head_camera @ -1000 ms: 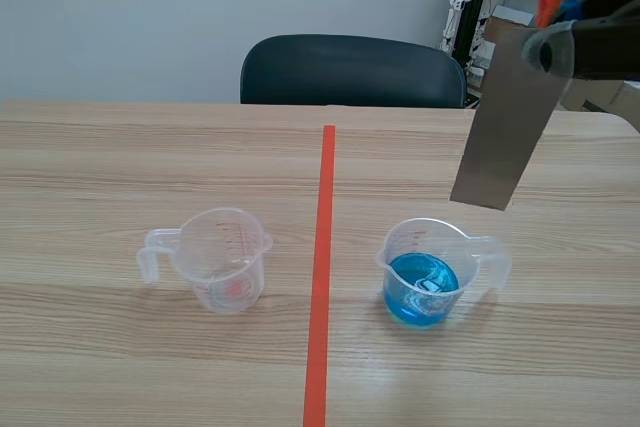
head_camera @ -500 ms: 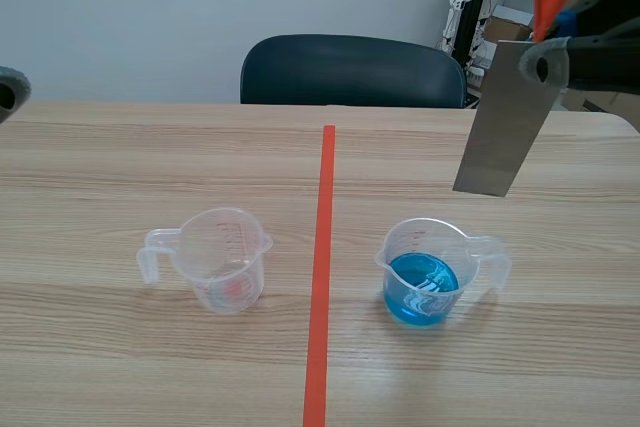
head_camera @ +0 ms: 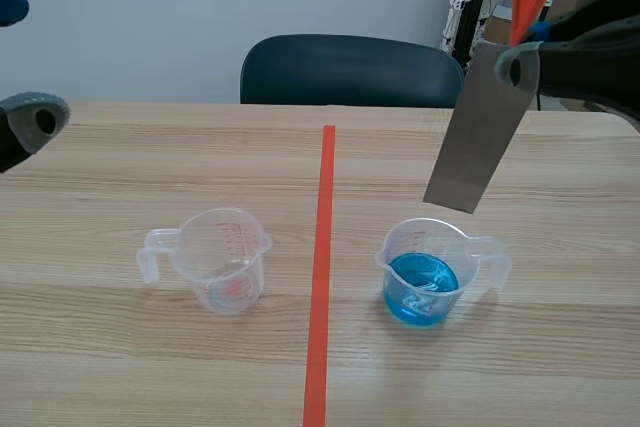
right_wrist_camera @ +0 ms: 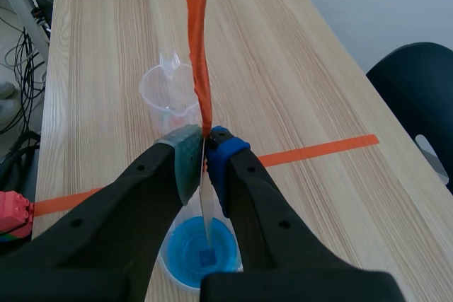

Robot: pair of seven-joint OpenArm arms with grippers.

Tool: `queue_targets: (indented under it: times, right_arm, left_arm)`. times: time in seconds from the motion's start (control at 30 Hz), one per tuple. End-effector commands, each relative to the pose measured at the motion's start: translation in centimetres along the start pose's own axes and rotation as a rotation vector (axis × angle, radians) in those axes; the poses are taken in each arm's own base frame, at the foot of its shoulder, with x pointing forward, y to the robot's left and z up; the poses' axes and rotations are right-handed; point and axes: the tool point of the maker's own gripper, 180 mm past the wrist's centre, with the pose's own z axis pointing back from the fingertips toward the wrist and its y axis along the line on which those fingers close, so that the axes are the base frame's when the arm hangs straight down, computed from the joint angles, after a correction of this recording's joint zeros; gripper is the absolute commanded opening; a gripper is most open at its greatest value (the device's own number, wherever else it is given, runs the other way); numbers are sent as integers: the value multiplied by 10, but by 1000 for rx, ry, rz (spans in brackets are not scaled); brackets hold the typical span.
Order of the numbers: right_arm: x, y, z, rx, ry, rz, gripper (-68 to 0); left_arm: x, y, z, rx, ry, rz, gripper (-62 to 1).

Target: Do the redox reaction experiment. move the plate over the blue solution

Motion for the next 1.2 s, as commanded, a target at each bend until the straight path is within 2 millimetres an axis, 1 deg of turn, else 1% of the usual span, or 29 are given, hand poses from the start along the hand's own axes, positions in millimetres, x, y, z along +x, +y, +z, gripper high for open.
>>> queue_targets:
  times: [0.0,0.13,0.33,0.53,0.67,0.7,0.8,0.87,0.93,1.0,1.03,1.1,1.17]
  right_arm:
    - [15,-4,3,-7,-36,12,-669]
    - [14,-4,3,-10,-33,-3,-669]
    - [5,1,2,-1,-14,-28,-669]
    - [5,2,2,0,-12,-28,-669]
    - [6,1,2,-2,-16,-32,-669]
    - [6,1,2,-2,-17,-34,-669]
    - [6,1,2,-5,-19,-42,-669]
    - [6,1,2,-7,-19,-47,-669]
    - [6,1,2,-5,-17,-47,-669]
    - [6,1,2,-4,-17,-47,-669]
    - [6,1,2,-4,-14,-47,-669]
    - [6,1,2,-8,-15,-62,-669]
    - [6,0,2,-10,-17,-67,-669]
  left_arm:
    - [7,3,-2,11,-36,-2,14]
    - [7,3,-6,20,-48,1,14]
    - [-9,-1,-20,30,-10,25,14]
    - [-12,-14,-41,-21,-29,60,14]
    - [-22,-27,-55,-72,6,25,14]
    - [-24,-31,-58,-85,9,13,-8]
    - [-22,-37,-67,-107,-8,1,-200]
    - [-19,-38,-71,-113,-27,2,-308]
    - [-15,-39,-75,-116,-48,4,-409]
    - [-11,-39,-79,-119,-66,-1,-494]
    - [-10,-39,-81,-122,-71,-2,-518]
    - [-8,-41,-86,-132,-81,-6,-540]
    - [-10,-45,-91,-148,-71,-8,-563]
